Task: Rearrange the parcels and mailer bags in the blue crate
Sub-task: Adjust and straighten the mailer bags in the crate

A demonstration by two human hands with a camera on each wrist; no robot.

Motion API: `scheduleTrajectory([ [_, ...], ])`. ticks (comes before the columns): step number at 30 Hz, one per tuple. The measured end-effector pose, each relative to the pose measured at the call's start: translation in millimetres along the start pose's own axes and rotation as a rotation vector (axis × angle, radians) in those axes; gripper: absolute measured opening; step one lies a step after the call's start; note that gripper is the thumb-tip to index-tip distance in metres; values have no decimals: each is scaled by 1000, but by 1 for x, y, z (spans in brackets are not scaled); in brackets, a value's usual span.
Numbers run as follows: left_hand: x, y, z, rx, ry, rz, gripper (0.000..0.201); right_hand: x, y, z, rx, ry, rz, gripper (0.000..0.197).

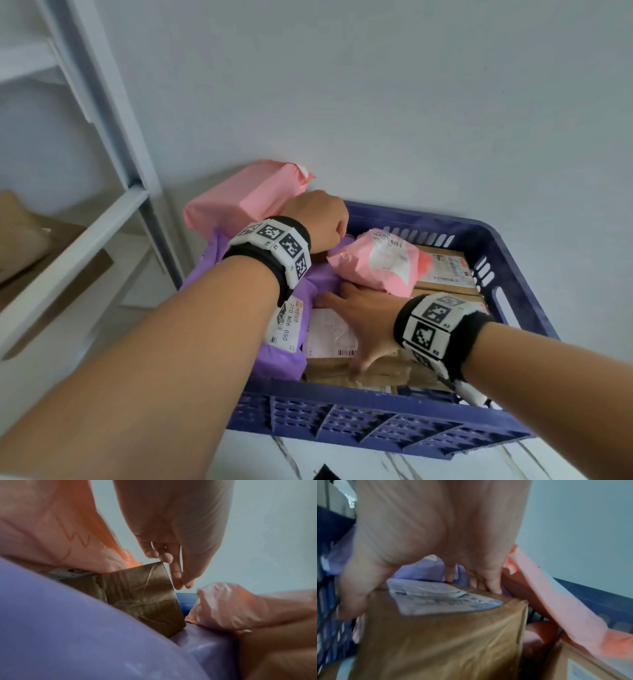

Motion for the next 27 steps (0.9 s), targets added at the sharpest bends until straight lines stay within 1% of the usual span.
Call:
scheduleTrajectory([
  [3,0,1,2,-12,-16,-2,27,9,-5,3,0,42,74,127],
  [5,1,1,2,-22,-19,10,27,6,-8,1,-35,84,109,128],
  [8,0,0,3,-22,-18,20,27,-1,-7,-3,-70,199,58,119],
  [10,0,-1,4,-26,-15,32,27,-3,-5,-3,-51,225,11,106],
  [12,1,0,4,-31,-19,41,26,-4,-2,-2,-25,237,-29,85],
  [14,1,-1,4,-33,-24,45,26,-9,2,-4,-32,210,-88,68],
  [16,0,0,4,-36,-23,14,25,-21,5,-12,-62,102,-119,45],
  [17,-1,0,5,-47,-18,-15,25,-28,3,-17,-62,25,-118,32],
  [18,-2,0,5,-60,-12,-46,24,-36,-2,-22,-45,-72,-104,25],
  [20,-3,1,6,-83,-5,-98,20,-49,-17,-31,20,-320,-53,24],
  [21,-4,1,6,-90,-1,-110,20,-51,-26,-33,56,-418,-35,30],
  [22,-4,0,6,-93,2,-111,20,-50,-35,-35,89,-453,-33,46],
  [23,-4,-1,6,-97,4,-106,22,-45,-43,-33,127,-402,-56,68],
  [24,-3,-1,7,-99,2,-102,24,-38,-48,-30,173,-317,-84,87],
  [25,-3,-2,7,-105,1,-102,24,-31,-51,-27,204,-258,-101,96],
  [26,-3,-3,7,-107,0,-103,25,-26,-52,-24,212,-254,-98,93],
  [27,-3,-3,7,-113,3,-103,25,-22,-53,-21,207,-287,-84,82],
])
Point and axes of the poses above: each hand's wrist, its own z-axis towards the middle knuckle, its own x-axis out of the palm, y = z × x, the point moved 1 cm from there along z, towards the middle knuckle, and after that the axes turned 14 degrees about y, right-handed, at the moved point
